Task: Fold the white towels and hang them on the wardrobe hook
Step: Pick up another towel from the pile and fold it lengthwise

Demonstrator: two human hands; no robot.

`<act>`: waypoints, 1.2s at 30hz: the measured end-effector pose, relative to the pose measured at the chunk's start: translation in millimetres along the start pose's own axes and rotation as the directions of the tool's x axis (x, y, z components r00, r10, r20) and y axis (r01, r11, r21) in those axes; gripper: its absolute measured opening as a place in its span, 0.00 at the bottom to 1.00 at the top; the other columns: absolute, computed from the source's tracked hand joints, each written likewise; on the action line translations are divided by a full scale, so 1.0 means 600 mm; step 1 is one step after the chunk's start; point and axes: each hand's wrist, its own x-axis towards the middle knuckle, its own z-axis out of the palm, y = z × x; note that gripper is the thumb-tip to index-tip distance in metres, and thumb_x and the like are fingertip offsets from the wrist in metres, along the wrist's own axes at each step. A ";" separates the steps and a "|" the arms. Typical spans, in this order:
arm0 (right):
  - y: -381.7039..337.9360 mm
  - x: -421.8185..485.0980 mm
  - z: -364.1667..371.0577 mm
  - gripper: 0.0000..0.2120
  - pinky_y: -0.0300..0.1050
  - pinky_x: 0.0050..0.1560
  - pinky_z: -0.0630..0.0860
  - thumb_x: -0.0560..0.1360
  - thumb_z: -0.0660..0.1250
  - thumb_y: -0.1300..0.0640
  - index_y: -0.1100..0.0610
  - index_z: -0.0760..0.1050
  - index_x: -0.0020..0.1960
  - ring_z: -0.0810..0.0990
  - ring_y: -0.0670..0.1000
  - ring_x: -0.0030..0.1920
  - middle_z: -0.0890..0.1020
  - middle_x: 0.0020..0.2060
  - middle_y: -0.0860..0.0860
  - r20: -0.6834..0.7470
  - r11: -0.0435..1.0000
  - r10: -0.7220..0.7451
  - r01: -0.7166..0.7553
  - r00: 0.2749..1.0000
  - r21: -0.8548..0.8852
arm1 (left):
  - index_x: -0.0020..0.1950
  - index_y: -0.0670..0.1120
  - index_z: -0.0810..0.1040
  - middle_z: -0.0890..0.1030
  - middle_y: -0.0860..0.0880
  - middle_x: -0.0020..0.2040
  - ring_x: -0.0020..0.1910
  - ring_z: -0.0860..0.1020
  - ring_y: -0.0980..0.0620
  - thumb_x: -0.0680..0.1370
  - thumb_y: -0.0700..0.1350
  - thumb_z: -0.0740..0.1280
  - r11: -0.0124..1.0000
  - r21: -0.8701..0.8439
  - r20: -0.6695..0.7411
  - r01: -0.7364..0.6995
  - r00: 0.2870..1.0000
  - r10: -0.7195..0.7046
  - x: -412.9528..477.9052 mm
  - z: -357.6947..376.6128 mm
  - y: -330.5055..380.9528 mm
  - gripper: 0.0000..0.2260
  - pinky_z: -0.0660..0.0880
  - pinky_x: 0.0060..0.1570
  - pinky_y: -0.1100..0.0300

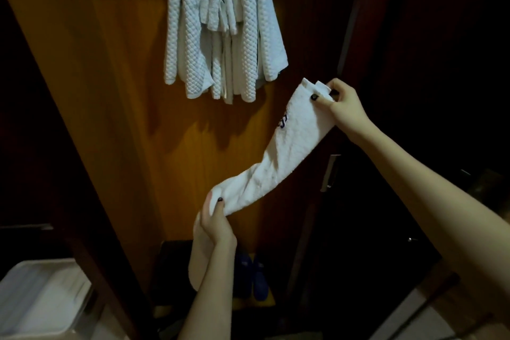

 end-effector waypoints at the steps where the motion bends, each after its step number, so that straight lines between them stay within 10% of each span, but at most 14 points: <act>1: 0.005 -0.001 -0.005 0.07 0.47 0.43 0.72 0.76 0.67 0.59 0.59 0.69 0.45 0.75 0.52 0.44 0.76 0.43 0.56 0.004 1.000 -0.001 0.001 1.000 0.000 | 0.57 0.60 0.78 0.78 0.52 0.58 0.60 0.76 0.49 0.77 0.38 0.64 0.998 0.051 0.008 -0.036 0.999 0.036 0.002 0.005 0.003 0.17 0.73 0.56 0.57; 7: 0.025 0.016 -0.030 0.08 0.47 0.40 0.67 0.76 0.66 0.59 0.59 0.67 0.43 0.71 0.51 0.40 0.73 0.39 0.55 0.015 0.995 -0.077 0.077 0.997 -0.055 | 0.74 0.59 0.64 0.66 0.48 0.72 0.68 0.68 0.47 0.77 0.38 0.66 0.994 0.084 0.036 -0.063 0.998 0.060 0.027 -0.007 0.023 0.29 0.71 0.62 0.53; 14: 0.016 0.056 -0.022 0.05 0.33 0.34 0.69 0.76 0.62 0.61 0.55 0.70 0.52 0.73 0.40 0.37 0.75 0.39 0.43 -0.076 0.992 -0.118 0.115 0.990 -0.051 | 0.68 0.51 0.75 0.75 0.48 0.64 0.62 0.75 0.47 0.78 0.43 0.66 0.902 0.274 -0.029 -0.333 0.935 0.354 0.069 0.030 0.143 0.18 0.75 0.60 0.51; 19: -0.034 0.121 -0.031 0.23 0.38 0.63 0.71 0.74 0.56 0.70 0.52 0.79 0.61 0.73 0.44 0.65 0.80 0.60 0.48 -0.081 0.980 -0.191 0.195 0.978 0.049 | 0.68 0.45 0.75 0.76 0.46 0.64 0.57 0.73 0.55 0.79 0.41 0.63 0.721 0.321 0.095 -0.614 0.779 0.620 0.099 0.078 0.296 0.16 0.69 0.46 0.78; 27: -0.123 0.256 -0.038 0.24 0.33 0.56 0.72 0.73 0.53 0.70 0.57 0.81 0.59 0.73 0.48 0.61 0.78 0.58 0.53 -0.277 0.964 -0.224 0.253 0.934 0.076 | 0.68 0.41 0.74 0.75 0.44 0.66 0.65 0.72 0.51 0.79 0.37 0.63 0.424 0.206 0.345 -0.882 0.471 0.812 0.160 0.183 0.560 0.16 0.67 0.60 0.69; 36: -0.206 0.378 -0.035 0.24 0.50 0.67 0.72 0.72 0.53 0.70 0.61 0.78 0.63 0.76 0.55 0.63 0.78 0.61 0.58 -0.471 0.924 -0.258 0.357 0.844 0.134 | 0.69 0.45 0.73 0.75 0.45 0.67 0.67 0.71 0.50 0.81 0.41 0.63 0.369 0.130 0.470 -0.920 0.385 0.794 0.244 0.291 0.734 0.17 0.67 0.60 0.68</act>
